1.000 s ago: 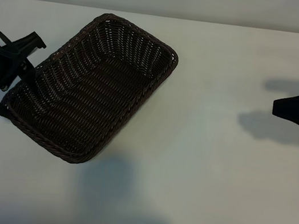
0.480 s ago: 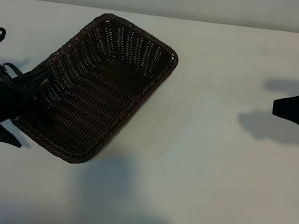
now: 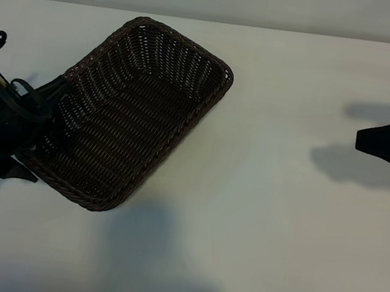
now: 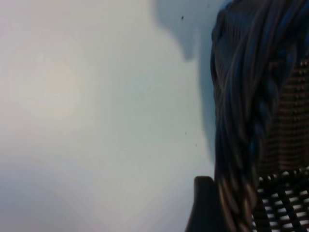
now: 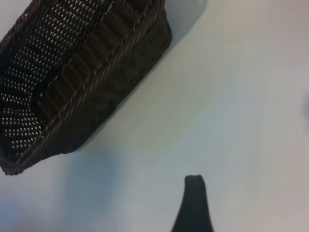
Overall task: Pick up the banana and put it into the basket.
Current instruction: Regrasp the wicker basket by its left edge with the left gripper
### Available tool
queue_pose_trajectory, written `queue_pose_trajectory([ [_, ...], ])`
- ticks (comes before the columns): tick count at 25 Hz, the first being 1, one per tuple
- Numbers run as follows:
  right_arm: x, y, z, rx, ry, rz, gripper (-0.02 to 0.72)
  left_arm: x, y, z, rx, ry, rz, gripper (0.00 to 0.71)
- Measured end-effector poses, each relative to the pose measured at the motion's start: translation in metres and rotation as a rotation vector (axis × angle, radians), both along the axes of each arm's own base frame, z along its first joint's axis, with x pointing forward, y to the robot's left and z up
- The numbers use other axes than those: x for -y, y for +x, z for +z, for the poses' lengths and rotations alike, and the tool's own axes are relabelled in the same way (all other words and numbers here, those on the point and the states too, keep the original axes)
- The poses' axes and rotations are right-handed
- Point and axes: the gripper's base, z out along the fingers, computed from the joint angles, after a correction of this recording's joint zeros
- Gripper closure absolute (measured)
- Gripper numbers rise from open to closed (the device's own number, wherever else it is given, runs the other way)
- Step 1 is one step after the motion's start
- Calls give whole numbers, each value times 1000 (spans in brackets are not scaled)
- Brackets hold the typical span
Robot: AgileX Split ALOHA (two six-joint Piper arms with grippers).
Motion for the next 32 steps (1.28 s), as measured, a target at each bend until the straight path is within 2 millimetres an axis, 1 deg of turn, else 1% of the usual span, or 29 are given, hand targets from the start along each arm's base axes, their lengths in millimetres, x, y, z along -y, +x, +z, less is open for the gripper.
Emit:
queue_pose_trajectory([
  [3, 0, 0, 0, 0, 0, 0, 120, -1, 2, -1, 13, 20, 15, 170],
  [6, 0, 0, 0, 0, 0, 0, 120, 2, 5, -8, 9, 26, 15, 170],
  [13, 0, 0, 0, 0, 0, 0, 120, 20, 11, -39, -53, 46, -42, 170],
  [18, 0, 0, 0, 0, 0, 0, 120, 23, 16, -54, -63, 50, -31, 176],
  [19, 0, 0, 0, 0, 0, 0, 120, 23, 16, -55, -65, 50, -25, 187],
  [21, 0, 0, 0, 0, 0, 0, 120, 23, 16, -55, -69, 52, -21, 240],
  [25, 0, 0, 0, 0, 0, 0, 120, 23, 16, -55, -73, 48, -5, 452],
  [26, 0, 0, 0, 0, 0, 0, 120, 23, 17, -54, -66, 45, -2, 478],
  [31, 0, 0, 0, 0, 0, 0, 120, 24, 17, -52, -55, 38, -6, 479],
  [32, 0, 0, 0, 0, 0, 0, 120, 24, 17, -50, -45, 37, -12, 488],
])
